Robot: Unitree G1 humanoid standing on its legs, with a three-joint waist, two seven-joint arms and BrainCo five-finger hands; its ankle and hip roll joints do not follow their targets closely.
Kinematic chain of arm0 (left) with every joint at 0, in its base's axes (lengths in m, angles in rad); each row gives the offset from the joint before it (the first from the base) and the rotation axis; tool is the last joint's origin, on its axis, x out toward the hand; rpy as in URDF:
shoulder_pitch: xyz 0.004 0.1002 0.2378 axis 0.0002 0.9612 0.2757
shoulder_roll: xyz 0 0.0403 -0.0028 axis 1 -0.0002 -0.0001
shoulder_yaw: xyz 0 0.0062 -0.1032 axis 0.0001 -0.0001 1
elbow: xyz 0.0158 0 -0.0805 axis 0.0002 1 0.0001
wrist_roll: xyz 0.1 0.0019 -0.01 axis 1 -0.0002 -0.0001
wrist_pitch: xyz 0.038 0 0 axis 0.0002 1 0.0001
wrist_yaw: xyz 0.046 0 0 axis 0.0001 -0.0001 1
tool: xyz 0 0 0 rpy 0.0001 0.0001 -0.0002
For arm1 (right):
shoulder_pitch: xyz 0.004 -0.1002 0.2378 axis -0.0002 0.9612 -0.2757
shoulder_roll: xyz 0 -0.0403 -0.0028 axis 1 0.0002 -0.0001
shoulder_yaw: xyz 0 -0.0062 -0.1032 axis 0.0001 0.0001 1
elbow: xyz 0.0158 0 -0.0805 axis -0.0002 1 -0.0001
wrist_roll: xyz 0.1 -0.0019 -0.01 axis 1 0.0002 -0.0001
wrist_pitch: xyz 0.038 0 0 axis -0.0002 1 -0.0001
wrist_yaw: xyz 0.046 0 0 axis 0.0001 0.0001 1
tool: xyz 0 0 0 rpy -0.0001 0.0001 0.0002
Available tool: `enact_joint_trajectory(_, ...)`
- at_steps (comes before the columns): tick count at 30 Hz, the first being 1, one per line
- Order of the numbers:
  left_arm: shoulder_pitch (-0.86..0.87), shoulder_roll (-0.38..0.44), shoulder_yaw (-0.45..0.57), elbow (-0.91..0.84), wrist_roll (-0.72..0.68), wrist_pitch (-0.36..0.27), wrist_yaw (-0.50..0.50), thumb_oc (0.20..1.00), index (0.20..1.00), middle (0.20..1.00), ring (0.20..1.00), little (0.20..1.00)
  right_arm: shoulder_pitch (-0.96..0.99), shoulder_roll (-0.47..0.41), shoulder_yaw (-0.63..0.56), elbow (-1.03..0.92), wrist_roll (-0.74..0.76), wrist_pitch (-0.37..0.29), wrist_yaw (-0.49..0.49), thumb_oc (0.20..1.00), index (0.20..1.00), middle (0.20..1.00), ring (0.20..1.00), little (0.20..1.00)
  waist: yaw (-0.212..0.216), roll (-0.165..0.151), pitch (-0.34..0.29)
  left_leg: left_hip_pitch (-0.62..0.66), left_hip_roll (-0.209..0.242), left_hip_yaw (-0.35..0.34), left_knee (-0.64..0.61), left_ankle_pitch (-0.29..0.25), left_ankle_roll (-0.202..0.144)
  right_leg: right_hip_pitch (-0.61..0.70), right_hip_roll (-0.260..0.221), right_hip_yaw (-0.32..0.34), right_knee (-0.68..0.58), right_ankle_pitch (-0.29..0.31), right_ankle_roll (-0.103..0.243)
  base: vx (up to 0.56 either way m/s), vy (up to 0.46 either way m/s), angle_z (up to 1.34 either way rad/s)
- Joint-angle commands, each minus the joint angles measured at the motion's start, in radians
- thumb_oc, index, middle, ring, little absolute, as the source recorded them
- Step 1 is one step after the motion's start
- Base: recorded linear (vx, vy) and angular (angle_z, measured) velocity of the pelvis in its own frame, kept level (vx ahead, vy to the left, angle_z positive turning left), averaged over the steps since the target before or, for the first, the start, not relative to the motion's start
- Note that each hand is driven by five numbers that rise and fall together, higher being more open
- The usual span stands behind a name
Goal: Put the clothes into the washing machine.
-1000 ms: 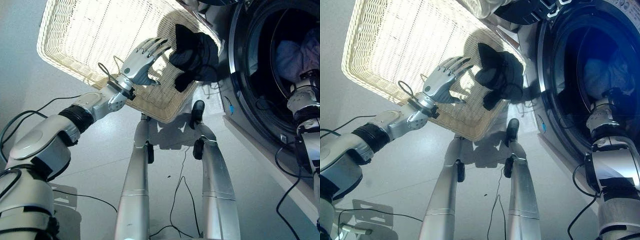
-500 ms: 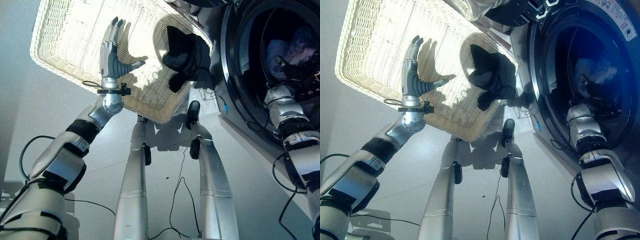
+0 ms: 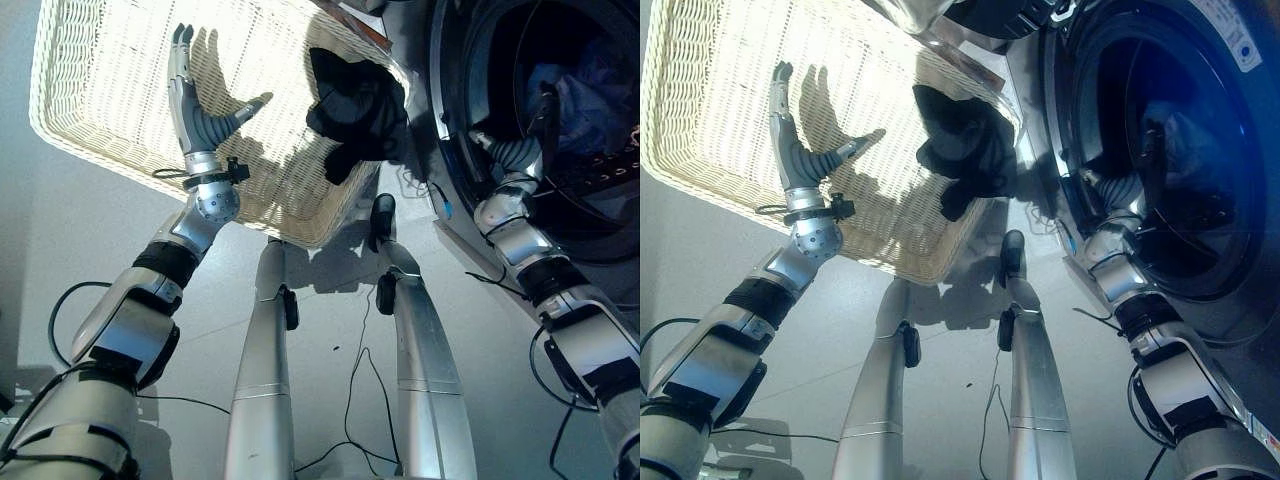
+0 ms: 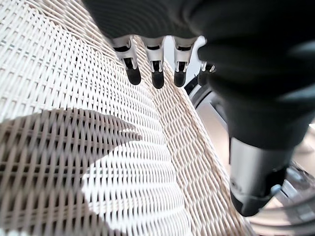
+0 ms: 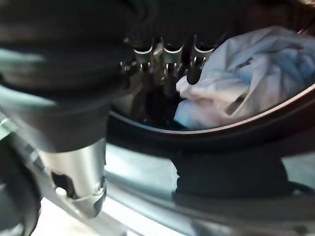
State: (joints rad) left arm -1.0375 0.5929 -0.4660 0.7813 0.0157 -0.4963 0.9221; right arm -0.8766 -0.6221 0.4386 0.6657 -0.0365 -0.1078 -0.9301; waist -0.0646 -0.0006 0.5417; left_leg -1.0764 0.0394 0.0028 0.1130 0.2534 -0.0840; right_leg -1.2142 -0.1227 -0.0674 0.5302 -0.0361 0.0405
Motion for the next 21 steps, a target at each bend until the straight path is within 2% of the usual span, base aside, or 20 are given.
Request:
enact_joint_trajectory(1,-0.009,-0.046,0.066,0.006,-0.031,-0.04,0.041,1.0,1.0,1.0,1.0,1.0,0.037,-0.032,0.023,-0.095,-0.133,-0.069,0.003,1.0,1.0,1.0,1.0,1.0,0.005,0.014,-0.022,0.001,-0.021,0.036,0.15,-0.172,-0.024,0.095,0.057,-0.036,-0.184,0.1,0.096,0.0,0.0,0.0)
enact_joint_trajectory(7,0.012,-0.054,0.096,-0.013,-0.049,-0.023,0.044,1.0,1.0,1.0,1.0,1.0,0.049,-0.035,0.075,-0.234,-0.302,-0.124,0.076,1.0,1.0,1.0,1.0,1.0,0.006,0.014,-0.022,0.003,-0.026,0.034,0.152,-0.164,-0.024,0.098,0.056,-0.037,-0.181,0.097,0.095,0.0,0.0,0.0)
enact_joint_trajectory(13,0.019,-0.064,0.111,-0.02,-0.049,-0.016,0.042,1.0,1.0,1.0,1.0,1.0,0.015,-0.041,0.135,-0.313,-0.373,-0.166,0.175,1.0,1.0,1.0,1.0,1.0,0.015,0.015,-0.022,0.007,-0.028,0.03,0.155,-0.158,-0.025,0.104,0.05,-0.044,-0.173,0.091,0.095,0.0,0.0,0.01)
enact_joint_trajectory(21,-0.01,-0.074,0.106,-0.002,-0.092,-0.013,0.022,1.0,1.0,1.0,1.0,1.0,-0.094,-0.038,0.236,-0.304,-0.43,-0.157,0.197,1.0,1.0,1.0,1.0,1.0,0.035,0.019,-0.022,0.006,-0.034,0.019,0.158,-0.15,-0.027,0.11,0.045,-0.054,-0.172,0.09,0.093,0.0,-0.008,0.02)
